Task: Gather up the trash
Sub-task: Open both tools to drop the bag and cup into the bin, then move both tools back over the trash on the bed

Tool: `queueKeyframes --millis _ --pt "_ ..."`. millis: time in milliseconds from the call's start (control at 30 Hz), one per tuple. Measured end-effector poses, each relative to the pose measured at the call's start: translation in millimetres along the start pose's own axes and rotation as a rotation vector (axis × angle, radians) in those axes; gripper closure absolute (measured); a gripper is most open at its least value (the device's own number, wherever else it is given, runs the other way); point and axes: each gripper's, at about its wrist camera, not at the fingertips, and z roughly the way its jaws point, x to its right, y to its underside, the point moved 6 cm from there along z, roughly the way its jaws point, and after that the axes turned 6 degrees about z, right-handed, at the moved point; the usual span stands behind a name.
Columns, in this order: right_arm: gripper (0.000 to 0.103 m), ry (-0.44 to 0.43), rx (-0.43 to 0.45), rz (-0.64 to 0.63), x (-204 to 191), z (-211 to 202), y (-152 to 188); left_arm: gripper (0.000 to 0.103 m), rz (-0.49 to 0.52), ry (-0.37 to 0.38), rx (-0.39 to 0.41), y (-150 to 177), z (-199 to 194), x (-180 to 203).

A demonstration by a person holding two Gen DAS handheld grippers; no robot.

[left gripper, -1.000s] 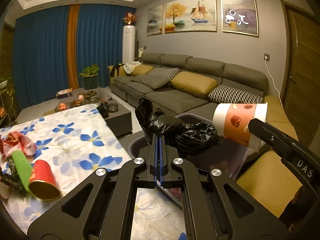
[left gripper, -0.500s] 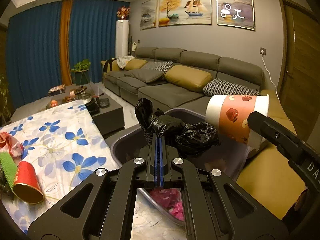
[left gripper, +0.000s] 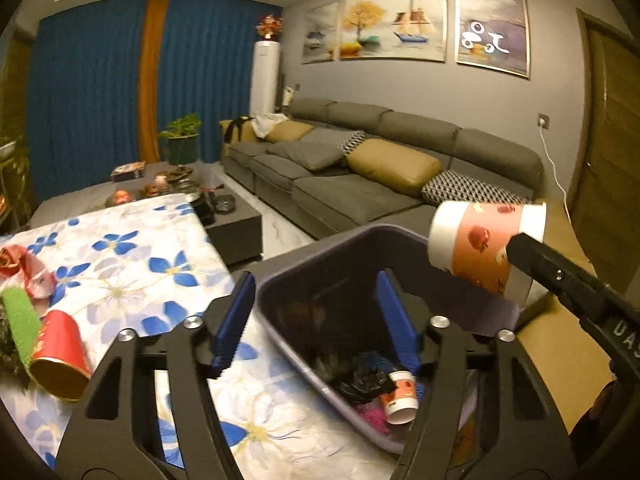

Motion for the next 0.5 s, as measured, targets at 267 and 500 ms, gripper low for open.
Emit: queueKeyframes --millis 267,500 --pt "0.096 -0.006 -0.028 0.001 -0.8 9.8 1.4 0.026 -0.081 -0.082 0.029 7.5 -36.0 -42.8" --pt "0.061 0.026 -0.033 -0.012 -0.7 16.5 2.7 0.023 -0.123 -0.218 0.019 31.2 -71.8 -86.6"
